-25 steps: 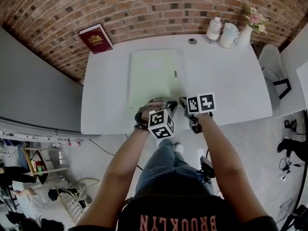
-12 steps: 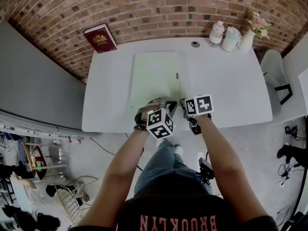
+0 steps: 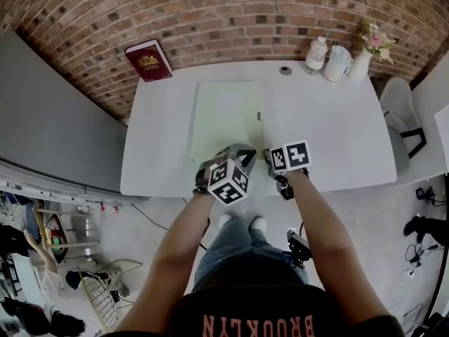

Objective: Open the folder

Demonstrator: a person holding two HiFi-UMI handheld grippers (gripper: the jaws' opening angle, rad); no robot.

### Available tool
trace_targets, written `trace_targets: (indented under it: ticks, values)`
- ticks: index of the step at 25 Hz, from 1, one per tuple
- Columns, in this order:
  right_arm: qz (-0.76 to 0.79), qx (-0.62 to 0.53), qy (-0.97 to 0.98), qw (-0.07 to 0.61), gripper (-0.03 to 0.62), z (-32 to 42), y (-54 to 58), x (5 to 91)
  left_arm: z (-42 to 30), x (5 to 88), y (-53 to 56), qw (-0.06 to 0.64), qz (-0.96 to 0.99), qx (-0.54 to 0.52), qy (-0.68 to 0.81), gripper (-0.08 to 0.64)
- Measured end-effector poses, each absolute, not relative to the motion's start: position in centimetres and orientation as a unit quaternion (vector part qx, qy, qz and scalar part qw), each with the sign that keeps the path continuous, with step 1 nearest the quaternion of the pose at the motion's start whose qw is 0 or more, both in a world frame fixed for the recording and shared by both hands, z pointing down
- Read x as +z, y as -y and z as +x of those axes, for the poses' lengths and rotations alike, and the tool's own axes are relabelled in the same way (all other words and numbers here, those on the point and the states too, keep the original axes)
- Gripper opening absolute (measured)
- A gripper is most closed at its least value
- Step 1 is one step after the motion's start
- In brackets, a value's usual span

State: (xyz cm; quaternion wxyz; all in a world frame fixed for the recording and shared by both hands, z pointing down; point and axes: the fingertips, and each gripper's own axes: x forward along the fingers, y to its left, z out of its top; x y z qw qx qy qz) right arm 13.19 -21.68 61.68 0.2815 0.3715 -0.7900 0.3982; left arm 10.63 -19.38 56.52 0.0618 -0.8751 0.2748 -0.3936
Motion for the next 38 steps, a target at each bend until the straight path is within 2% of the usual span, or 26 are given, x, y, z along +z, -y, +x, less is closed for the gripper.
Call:
trace_targets:
  ticks: [23,38]
  values:
    - [0.392,0.405,0.769,0.301,0.003,13.3,21.7,61.7,8.5,52.3,18.7,0.059,-0.896,-0.344,-0.275,0.005]
    - [0.409,0.398,0.756,0.321,0.005,13.3,21.6,61.7,5.1,48.6,18.1,0.019,-0.900,-0.320,-0.294,0.006]
